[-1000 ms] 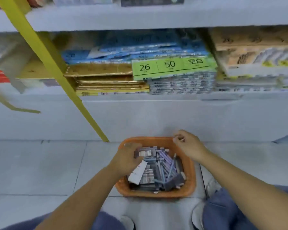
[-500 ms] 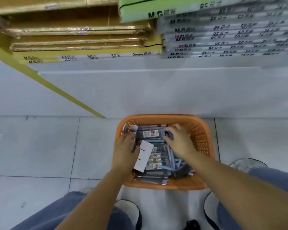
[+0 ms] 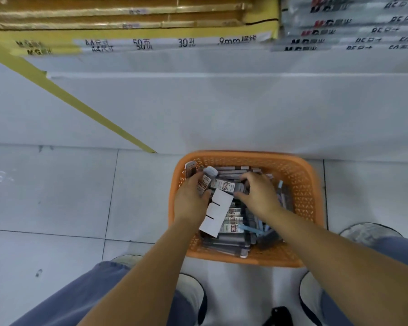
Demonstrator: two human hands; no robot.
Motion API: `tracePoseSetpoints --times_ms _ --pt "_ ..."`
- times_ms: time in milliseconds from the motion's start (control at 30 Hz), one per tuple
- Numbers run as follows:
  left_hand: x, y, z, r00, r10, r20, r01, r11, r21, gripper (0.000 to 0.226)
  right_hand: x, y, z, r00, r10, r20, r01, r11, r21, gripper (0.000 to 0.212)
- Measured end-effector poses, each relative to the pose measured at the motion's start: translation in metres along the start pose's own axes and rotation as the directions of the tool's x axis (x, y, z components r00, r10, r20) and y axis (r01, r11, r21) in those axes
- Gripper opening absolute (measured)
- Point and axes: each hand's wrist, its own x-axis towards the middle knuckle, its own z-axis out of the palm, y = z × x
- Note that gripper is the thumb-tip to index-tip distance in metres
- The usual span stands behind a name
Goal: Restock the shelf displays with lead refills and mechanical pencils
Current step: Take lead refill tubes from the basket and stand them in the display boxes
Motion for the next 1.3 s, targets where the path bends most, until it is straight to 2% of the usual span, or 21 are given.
tracePoseSetpoints --times_ms 133,300,400,500,667,767,833,900,967,1000,1100,1233,1300 --pt "0.004 0.002 0.005 0.999 0.019 0.026 -0.018 1.0 -0.023 0.054 0.003 0.005 -0.004 0.988 0.047 0.147 -0.056 0.997 0.055 0.04" --pt "0.016 0.003 0.005 0.993 -0.002 0.118 0.009 0.998 -0.059 0.049 -0.001 0.015 -0.016 0.968 0.168 0.185 -0.212 0.944 0.252 0.029" --pt "0.021 0.005 0.005 0.984 -0.002 0.178 0.0 1.0 0.012 0.041 -0.008 0.02 -0.031 0.96 0.212 0.185 -0.268 0.889 0.371 0.028" --pt "0.022 0.008 0.002 0.98 0.007 0.197 -0.008 1.0 0.006 0.029 -0.015 0.02 -0.048 0.975 0.178 0.136 -0.219 0.88 0.421 0.025" --pt "0.012 0.015 -0.023 0.987 0.091 0.132 -0.049 0.955 -0.291 0.025 -0.026 0.007 -0.082 0.987 0.14 0.079 -0.161 0.854 0.494 0.015" --pt "0.003 0.024 -0.04 0.96 0.187 0.208 -0.087 0.906 -0.414 0.024 -0.03 -0.011 -0.103 0.981 0.033 0.189 -0.128 0.846 0.518 0.017" --pt "-0.005 0.028 -0.047 0.925 0.207 0.318 -0.046 0.894 -0.446 0.024 -0.033 -0.028 -0.11 0.956 -0.055 0.29 -0.102 0.86 0.499 0.018" --pt "-0.016 0.03 -0.053 0.884 0.201 0.422 0.03 0.876 -0.481 0.018 -0.034 -0.044 -0.109 0.939 -0.104 0.329 -0.058 0.892 0.448 0.017" --pt "-0.026 0.026 -0.054 0.861 0.206 0.465 0.068 0.859 -0.508 0.018 -0.035 -0.057 -0.101 0.939 -0.114 0.326 -0.036 0.907 0.42 0.016" --pt "-0.029 0.022 -0.055 0.859 0.195 0.473 0.089 0.854 -0.513 0.02 -0.036 -0.062 -0.095 0.938 -0.109 0.328 -0.042 0.906 0.421 0.017" --pt "-0.035 0.007 -0.058 0.862 0.165 0.479 0.12 0.852 -0.51 0.043 -0.039 -0.069 -0.075 0.929 -0.096 0.357 -0.085 0.885 0.458 0.024" --pt "-0.042 -0.02 -0.063 0.901 0.075 0.428 0.193 0.813 -0.549 0.037 -0.035 -0.063 -0.054 0.936 -0.065 0.347 -0.161 0.795 0.585 0.027" --pt "-0.045 -0.034 -0.065 0.918 0.018 0.396 0.244 0.761 -0.601 0.031 -0.028 -0.049 -0.046 0.968 -0.035 0.248 -0.075 0.904 0.42 0.027"
